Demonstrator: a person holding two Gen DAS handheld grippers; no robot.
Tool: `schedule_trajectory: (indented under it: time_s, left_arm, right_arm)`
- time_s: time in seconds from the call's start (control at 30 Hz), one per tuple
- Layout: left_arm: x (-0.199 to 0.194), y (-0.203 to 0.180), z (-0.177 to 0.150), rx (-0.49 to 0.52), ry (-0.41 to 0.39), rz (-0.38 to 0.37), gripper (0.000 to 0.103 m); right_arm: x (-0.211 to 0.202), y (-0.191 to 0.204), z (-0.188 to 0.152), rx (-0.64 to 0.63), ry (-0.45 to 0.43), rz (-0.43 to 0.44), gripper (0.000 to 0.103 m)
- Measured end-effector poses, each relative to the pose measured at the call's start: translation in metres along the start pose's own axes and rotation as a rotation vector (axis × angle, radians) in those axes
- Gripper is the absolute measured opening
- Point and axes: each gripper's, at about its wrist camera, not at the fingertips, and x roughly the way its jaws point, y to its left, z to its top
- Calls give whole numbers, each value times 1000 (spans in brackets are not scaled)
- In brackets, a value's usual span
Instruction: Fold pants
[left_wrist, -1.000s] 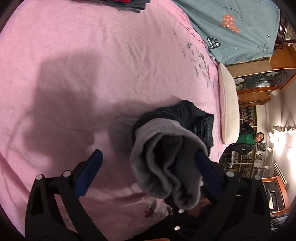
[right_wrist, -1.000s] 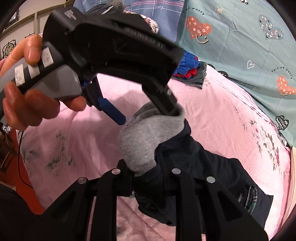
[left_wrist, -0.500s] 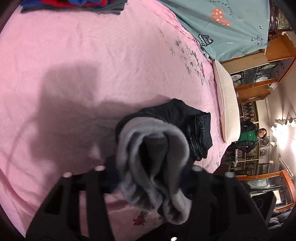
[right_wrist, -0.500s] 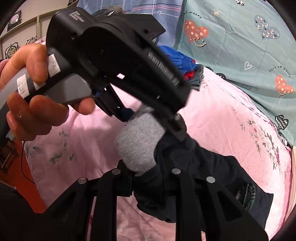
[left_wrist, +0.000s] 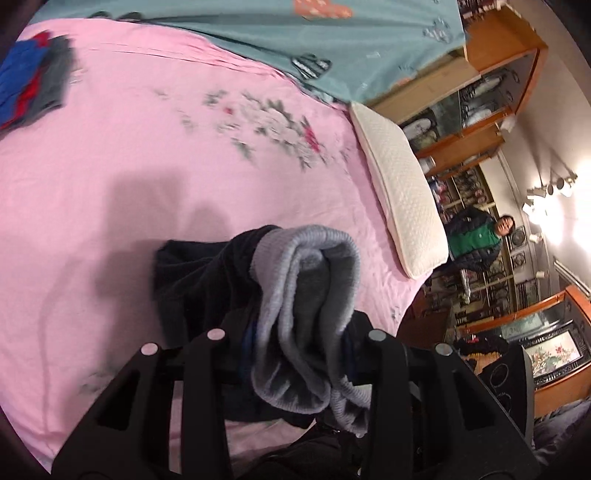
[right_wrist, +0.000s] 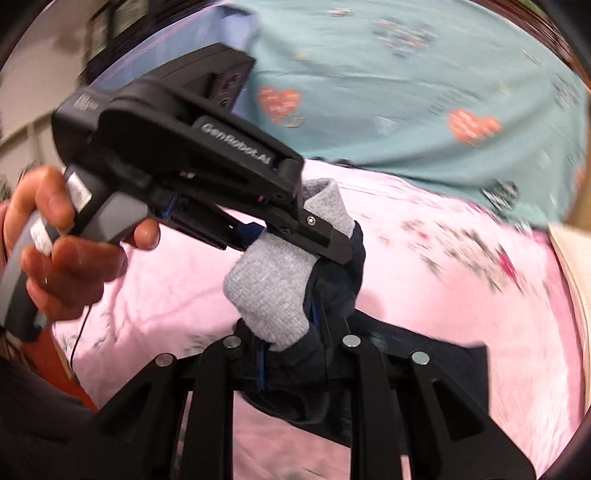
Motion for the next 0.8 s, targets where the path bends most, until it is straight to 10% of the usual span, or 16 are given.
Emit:
schedule_trajectory:
  time_s: [0.27,0.37,0.53,0.8]
  left_arm:
    - [126,-68,25,44,128,58,39]
    - [154,-80,30,43,154,119,57]
    - [140,-84,32,49,97,214,76]
    - [131,-43,-15,161,147,522,75]
  right_arm:
    - [-4,-129,-37,323,32,-11,20]
    - [6,-169,-59,455,55,11,20]
    - [45,-223,-113,678,162,53,22]
    - [17,-248,-108,731,180,51,42]
